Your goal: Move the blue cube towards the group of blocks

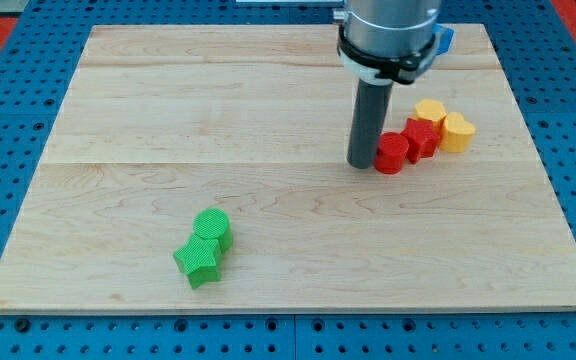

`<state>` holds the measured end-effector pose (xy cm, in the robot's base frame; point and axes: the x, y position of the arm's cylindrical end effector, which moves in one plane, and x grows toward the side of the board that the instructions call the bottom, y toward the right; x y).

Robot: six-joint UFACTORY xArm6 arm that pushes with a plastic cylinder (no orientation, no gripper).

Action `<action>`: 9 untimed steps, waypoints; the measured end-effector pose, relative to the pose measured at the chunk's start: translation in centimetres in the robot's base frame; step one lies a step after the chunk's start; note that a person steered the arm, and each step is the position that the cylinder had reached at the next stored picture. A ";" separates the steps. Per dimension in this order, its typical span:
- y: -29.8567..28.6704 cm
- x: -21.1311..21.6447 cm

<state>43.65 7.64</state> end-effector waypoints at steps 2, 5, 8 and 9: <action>2.2 0.0; -1.9 -12.7; 19.5 -13.7; 22.5 -18.2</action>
<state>25.49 30.11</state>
